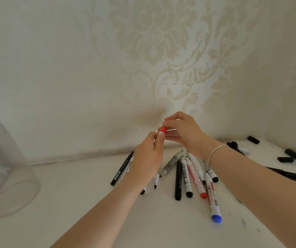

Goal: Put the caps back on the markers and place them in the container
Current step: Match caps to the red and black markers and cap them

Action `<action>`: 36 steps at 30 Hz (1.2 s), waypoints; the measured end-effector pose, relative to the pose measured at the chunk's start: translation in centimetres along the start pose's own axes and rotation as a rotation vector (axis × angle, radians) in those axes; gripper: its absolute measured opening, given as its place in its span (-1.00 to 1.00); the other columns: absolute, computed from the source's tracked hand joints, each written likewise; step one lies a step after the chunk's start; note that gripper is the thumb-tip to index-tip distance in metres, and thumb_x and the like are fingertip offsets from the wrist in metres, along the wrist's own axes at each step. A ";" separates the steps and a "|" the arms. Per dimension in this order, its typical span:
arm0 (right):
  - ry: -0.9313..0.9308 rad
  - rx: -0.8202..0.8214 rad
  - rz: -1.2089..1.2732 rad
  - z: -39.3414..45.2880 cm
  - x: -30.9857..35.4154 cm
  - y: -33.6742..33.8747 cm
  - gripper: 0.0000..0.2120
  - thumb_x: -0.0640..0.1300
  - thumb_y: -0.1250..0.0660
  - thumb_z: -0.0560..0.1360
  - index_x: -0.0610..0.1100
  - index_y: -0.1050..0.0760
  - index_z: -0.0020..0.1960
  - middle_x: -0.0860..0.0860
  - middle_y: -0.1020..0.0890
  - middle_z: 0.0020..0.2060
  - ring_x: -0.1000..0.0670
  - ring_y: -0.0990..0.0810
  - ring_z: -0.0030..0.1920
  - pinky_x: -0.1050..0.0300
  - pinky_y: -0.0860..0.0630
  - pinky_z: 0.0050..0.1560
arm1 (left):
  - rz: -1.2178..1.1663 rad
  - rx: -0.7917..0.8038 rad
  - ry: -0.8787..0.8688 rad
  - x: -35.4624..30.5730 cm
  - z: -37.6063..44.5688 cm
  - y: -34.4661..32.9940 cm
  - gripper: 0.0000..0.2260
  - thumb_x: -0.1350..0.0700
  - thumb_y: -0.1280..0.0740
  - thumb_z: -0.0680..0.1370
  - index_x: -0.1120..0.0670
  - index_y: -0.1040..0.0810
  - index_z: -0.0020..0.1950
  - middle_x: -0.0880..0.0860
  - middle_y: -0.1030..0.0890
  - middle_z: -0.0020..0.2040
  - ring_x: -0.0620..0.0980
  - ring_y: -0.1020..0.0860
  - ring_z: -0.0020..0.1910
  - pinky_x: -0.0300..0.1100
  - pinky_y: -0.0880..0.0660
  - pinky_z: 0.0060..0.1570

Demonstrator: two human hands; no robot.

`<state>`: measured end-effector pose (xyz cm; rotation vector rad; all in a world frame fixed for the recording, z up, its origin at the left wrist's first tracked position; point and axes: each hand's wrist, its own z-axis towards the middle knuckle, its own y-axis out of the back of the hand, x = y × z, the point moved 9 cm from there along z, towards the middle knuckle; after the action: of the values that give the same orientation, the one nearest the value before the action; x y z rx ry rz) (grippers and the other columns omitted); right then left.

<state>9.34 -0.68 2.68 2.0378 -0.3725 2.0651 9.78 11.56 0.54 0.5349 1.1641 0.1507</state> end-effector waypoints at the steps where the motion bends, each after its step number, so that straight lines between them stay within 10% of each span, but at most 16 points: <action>1: 0.017 -0.009 -0.003 -0.1 0.2 -0.1 -0.90 -0.33 -0.30 0.50 -0.21 -0.43 -0.01 -0.22 -0.64 -0.21 -0.17 -0.65 -0.19 0.06 -0.65 -0.09 | -0.032 -0.013 -0.004 -0.1 0.0 0.0 -0.72 -0.09 -0.08 0.65 0.03 -0.52 0.03 -0.07 -0.51 -0.34 -0.21 -0.43 -0.43 -0.38 -0.30 -0.42; 16: 0.053 -0.143 -0.269 0.4 0.9 0.1 -0.87 -0.26 -0.22 0.49 -0.14 -0.35 0.03 -0.11 -0.59 -0.21 -0.18 -0.65 -0.11 -0.15 -0.60 0.01 | -0.108 -0.043 0.048 -1.5 0.5 -0.4 -0.70 -0.08 -0.08 0.65 0.02 -0.54 -0.04 -0.05 -0.58 -0.23 -0.10 -0.52 -0.29 -0.25 -0.33 -0.34; 25: 0.052 -0.255 -0.756 -2.7 4.0 10.9 -0.82 -0.28 -0.23 0.47 -0.11 -0.45 0.05 -0.12 -0.56 -0.08 -0.16 -0.60 -0.13 0.06 -0.53 -0.22 | 0.151 0.357 -0.101 -7.0 -1.1 -7.5 -0.71 0.04 -0.08 0.65 0.14 -0.55 0.04 0.13 -0.65 -0.05 0.12 -0.63 -0.08 0.04 -0.55 0.01; 36: -0.529 -0.132 -1.206 -14.6 0.0 26.9 -0.71 -0.33 -0.33 0.47 -0.17 -0.48 0.18 -0.11 -0.54 -0.14 -0.05 -0.59 -0.29 0.12 -0.63 -0.33 | 0.070 0.783 -0.132 -12.2 -8.4 -20.7 -0.92 0.10 -0.21 0.60 0.01 -0.48 0.03 -0.01 -0.65 -0.26 -0.02 -0.68 -0.24 -0.08 -0.58 -0.20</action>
<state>-13.28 -21.34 1.81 1.9029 0.5307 0.7658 -5.94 -8.38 -1.53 1.2545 1.0508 -0.2943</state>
